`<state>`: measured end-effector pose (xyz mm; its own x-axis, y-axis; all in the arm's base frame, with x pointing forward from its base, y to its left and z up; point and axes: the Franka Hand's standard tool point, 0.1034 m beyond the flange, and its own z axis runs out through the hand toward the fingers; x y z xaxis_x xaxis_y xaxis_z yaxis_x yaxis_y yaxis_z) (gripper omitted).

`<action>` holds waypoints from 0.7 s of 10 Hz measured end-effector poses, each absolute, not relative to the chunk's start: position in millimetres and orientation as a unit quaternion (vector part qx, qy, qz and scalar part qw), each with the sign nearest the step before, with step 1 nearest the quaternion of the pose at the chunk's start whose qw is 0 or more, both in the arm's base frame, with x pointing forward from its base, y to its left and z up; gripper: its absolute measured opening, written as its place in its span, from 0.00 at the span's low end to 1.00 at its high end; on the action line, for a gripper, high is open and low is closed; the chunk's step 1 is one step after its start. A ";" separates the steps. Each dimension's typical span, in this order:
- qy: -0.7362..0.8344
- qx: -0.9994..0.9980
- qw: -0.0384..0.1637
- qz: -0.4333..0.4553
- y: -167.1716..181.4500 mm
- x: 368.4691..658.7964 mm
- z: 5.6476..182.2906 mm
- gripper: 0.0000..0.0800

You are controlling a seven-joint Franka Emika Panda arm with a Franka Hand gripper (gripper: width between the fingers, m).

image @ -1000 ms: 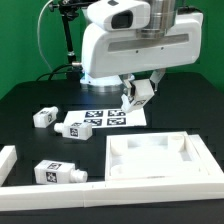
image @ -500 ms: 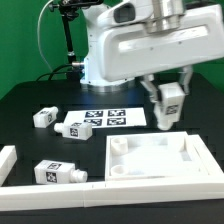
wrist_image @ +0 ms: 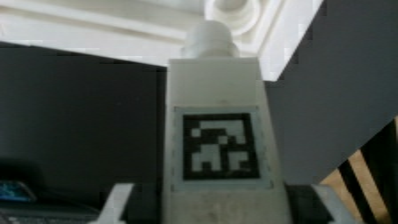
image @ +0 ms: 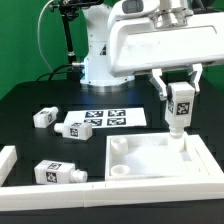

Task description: Assemble one leg

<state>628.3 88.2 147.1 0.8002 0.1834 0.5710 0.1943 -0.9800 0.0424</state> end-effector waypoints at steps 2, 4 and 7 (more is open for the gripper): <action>-0.093 -0.958 0.013 -0.270 77.1 627.4 137.7 0.36; -0.092 -0.961 0.017 -0.261 76.1 629.5 131.5 0.36; -0.095 -0.958 0.020 -0.271 94.5 626.8 110.4 0.36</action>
Offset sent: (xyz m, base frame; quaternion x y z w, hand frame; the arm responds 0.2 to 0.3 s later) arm 0.0056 0.0133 -0.0093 0.0503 -0.0165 0.0265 0.9982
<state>626.8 94.5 110.4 0.8346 0.1718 0.5234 0.1936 -0.9810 0.0134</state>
